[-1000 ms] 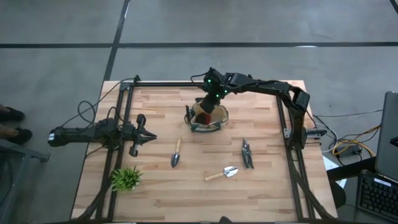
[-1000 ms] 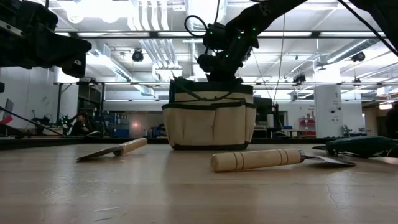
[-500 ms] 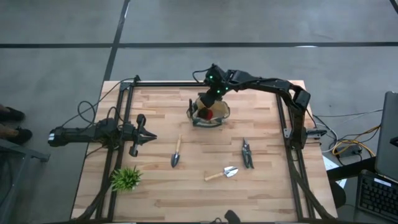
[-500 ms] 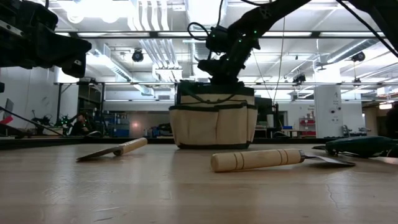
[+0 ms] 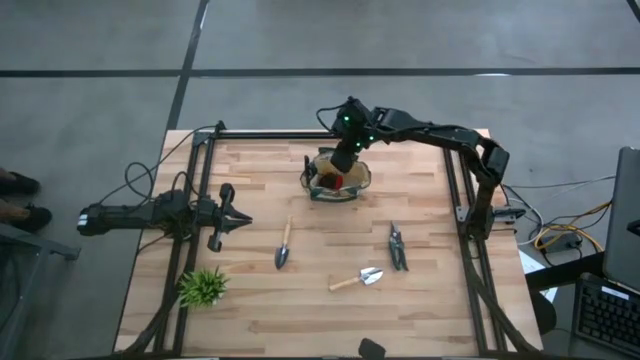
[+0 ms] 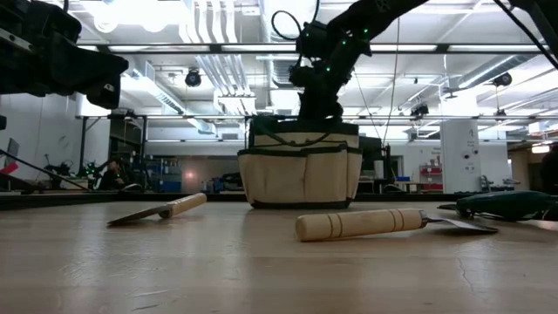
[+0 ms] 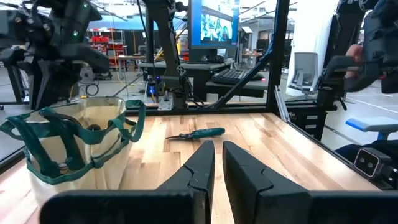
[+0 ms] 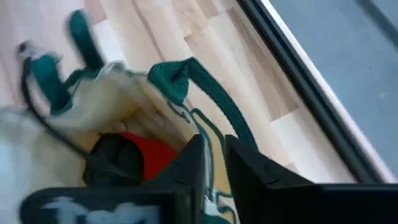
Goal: Pick & Place Garden tools in Gardening bag
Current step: Adjust the gardening bag
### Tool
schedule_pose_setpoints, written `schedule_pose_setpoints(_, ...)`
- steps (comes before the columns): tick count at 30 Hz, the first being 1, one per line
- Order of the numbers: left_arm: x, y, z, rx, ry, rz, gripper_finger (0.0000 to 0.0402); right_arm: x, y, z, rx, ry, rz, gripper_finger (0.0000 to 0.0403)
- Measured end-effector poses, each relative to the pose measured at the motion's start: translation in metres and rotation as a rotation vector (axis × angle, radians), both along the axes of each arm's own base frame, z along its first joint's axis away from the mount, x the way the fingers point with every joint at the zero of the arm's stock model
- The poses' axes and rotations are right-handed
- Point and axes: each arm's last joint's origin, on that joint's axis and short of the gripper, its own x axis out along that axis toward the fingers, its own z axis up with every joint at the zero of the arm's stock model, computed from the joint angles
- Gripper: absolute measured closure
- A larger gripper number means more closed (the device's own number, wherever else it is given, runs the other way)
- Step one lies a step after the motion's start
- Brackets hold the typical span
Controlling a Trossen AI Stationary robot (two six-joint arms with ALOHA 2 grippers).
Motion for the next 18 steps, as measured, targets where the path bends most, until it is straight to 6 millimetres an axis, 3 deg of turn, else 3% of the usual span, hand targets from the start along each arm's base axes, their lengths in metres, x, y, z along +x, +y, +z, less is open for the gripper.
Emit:
schedule_pose_setpoints(9, 0.000, 0.000, 0.000, 0.000, 0.000, 0.000, 0.0365, -0.018, 0.028, 0.019, -0.085, 0.138, 0.260, 0.0264)
schedule_pose_setpoints(18, 0.000, 0.000, 0.000, 0.000, 0.001, 0.000, 0.0365, -0.034, 0.071, 0.041, -0.087, 0.215, 0.442, 0.0259)
